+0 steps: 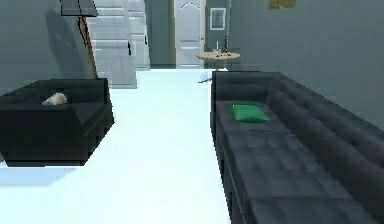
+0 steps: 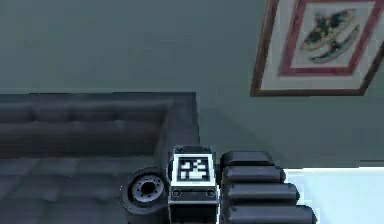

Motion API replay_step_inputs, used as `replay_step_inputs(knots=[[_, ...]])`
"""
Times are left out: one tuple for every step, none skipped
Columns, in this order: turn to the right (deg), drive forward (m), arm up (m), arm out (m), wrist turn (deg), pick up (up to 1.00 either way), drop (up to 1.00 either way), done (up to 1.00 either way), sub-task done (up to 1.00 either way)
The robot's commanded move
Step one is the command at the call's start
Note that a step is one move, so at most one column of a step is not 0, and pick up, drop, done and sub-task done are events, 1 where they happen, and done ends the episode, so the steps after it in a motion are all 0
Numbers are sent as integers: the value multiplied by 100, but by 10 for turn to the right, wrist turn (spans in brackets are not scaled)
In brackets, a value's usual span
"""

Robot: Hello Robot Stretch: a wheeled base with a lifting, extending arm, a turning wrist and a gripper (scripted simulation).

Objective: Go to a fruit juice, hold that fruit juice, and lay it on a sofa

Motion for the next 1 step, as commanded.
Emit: replay_step_inputs(knots=[[0, 100, 0, 0, 0, 0, 0, 0, 0]])
